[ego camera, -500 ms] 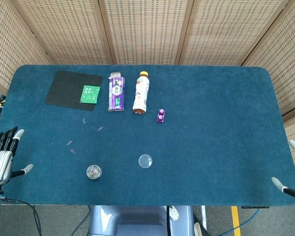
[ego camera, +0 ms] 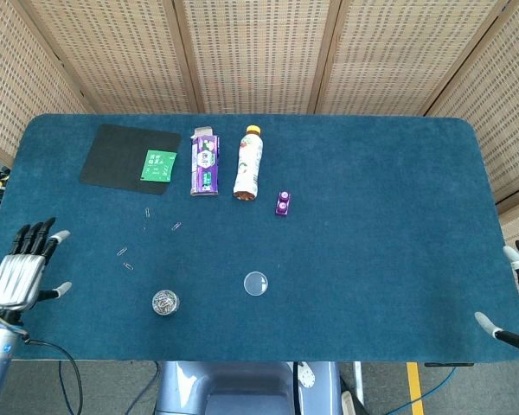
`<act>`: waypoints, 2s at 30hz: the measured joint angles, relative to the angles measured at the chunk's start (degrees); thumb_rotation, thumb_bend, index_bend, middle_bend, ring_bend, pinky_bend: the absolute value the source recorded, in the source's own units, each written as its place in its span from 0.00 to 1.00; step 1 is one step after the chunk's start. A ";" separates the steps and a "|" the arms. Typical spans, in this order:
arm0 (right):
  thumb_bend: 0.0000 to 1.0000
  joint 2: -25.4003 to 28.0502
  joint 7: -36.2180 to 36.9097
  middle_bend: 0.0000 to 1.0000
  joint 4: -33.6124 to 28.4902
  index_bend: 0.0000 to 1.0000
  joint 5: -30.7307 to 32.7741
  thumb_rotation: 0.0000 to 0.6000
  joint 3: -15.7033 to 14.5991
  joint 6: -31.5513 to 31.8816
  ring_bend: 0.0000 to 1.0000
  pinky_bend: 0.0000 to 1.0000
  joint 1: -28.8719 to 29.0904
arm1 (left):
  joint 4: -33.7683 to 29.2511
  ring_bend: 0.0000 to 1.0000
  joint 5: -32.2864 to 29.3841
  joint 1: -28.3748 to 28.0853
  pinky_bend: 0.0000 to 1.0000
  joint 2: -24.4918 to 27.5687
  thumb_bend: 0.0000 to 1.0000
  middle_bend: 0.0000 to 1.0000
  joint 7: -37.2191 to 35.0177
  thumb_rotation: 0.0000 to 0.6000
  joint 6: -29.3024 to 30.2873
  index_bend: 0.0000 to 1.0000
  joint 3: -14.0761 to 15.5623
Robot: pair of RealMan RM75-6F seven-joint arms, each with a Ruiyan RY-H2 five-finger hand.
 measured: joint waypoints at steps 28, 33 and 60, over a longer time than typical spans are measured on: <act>0.00 -0.36 -2.10 0.00 -0.95 0.02 0.89 1.00 -0.06 -1.97 0.00 0.00 0.81 | 23.87 0.00 8.24 -14.16 0.00 -14.81 0.37 0.00 -5.39 1.00 -17.22 0.47 3.46; 0.00 -0.22 -1.74 0.00 -0.90 0.02 0.78 1.00 -0.11 -2.06 0.00 0.00 0.85 | 24.47 0.00 7.95 -14.10 0.00 -15.37 0.37 0.00 -5.31 1.00 -17.24 0.47 3.67; 0.00 0.13 -0.73 0.00 -0.87 0.02 0.72 1.00 -0.16 -2.14 0.00 0.00 0.94 | 28.93 0.00 6.40 -14.28 0.00 -18.66 0.37 0.00 -6.38 1.00 -18.37 0.51 4.19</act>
